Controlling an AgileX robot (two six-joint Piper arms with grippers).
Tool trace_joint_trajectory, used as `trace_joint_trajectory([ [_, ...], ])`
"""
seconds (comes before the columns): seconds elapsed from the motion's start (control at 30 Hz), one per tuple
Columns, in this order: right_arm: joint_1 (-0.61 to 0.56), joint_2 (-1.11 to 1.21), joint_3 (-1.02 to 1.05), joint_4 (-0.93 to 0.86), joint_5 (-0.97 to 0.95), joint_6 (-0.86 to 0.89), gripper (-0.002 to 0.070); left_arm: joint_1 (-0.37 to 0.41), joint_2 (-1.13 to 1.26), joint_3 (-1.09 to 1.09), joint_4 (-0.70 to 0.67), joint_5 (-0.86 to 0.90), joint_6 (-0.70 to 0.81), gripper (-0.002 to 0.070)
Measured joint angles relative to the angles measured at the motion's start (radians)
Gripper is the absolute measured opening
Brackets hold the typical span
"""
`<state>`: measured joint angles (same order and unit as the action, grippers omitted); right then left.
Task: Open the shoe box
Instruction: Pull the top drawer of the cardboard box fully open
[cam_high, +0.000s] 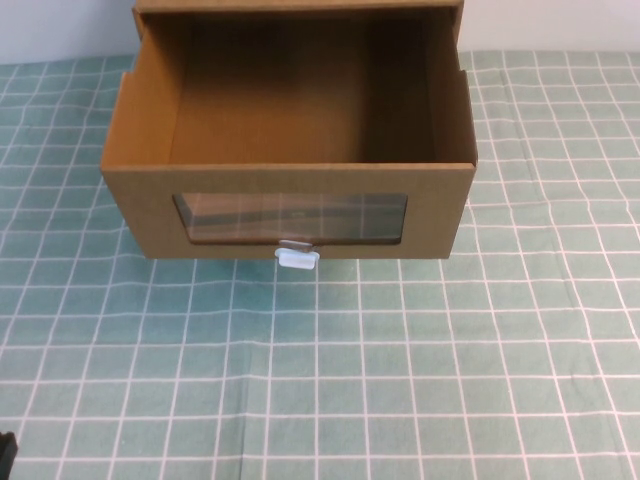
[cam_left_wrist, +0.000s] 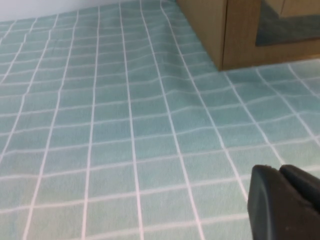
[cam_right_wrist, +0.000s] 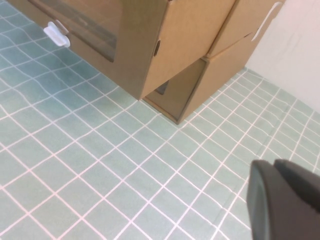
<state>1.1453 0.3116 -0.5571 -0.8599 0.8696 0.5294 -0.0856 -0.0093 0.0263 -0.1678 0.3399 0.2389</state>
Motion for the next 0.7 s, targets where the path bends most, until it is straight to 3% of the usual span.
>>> trace_joint_trajectory([
  [0.7, 0.000, 0.000, 0.000, 0.002, 0.000, 0.000, -0.0013, 0.000, 0.000, 0.000, 0.060, 0.049, -0.023, -0.0005],
])
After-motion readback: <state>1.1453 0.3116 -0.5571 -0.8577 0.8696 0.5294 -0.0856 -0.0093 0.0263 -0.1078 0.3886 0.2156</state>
